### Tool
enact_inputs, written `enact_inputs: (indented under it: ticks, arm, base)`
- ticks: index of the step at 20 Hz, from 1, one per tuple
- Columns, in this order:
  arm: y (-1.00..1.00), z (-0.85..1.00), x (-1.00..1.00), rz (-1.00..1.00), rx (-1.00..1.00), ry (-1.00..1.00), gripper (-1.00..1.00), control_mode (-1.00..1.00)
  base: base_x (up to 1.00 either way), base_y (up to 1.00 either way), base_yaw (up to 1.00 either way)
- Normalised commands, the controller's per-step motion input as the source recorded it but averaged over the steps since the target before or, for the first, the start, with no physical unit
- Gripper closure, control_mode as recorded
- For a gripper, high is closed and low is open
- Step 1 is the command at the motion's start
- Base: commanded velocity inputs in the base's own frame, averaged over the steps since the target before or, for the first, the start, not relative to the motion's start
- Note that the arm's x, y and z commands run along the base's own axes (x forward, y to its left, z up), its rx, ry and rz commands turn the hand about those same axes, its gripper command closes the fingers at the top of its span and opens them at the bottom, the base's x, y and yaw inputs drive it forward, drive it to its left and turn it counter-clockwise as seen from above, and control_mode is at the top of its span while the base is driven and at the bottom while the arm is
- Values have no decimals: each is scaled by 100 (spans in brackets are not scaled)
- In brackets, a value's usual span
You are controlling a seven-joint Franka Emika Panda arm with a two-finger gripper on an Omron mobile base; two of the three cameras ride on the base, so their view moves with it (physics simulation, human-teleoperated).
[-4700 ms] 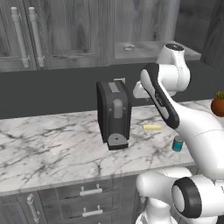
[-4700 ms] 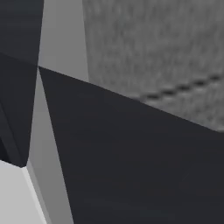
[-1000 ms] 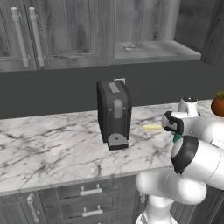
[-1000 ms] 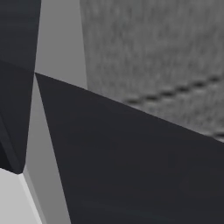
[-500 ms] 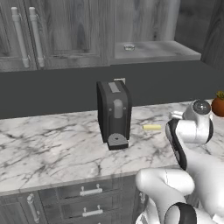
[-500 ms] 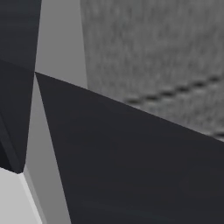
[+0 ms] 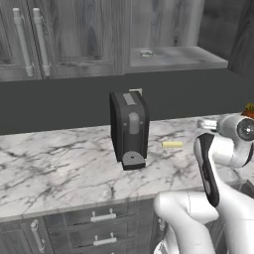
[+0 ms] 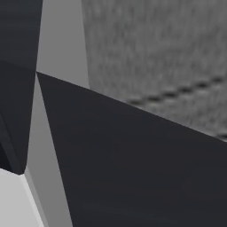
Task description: Restock the canned food cabinet by taking the new fresh canned food from the counter and placing it in the cabinet. Then, take the old canned food from the cabinet and place it on the counter.
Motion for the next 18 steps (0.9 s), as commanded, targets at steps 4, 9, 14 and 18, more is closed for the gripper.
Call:
enact_inputs:
  ticks: [4,9,14,18]
  arm:
    - [17,100,-6,17,-2,5,100,-100]
    - [20,100,-23,31,0,27,100,-100]
    - [21,97,-24,17,2,42,100,-100]
    - [1,21,0,-2,-6,-22,100,-100]
  base:
    - [0,0,0]
    - [0,0,0]
    - [0,0,0]
    - [0,0,0]
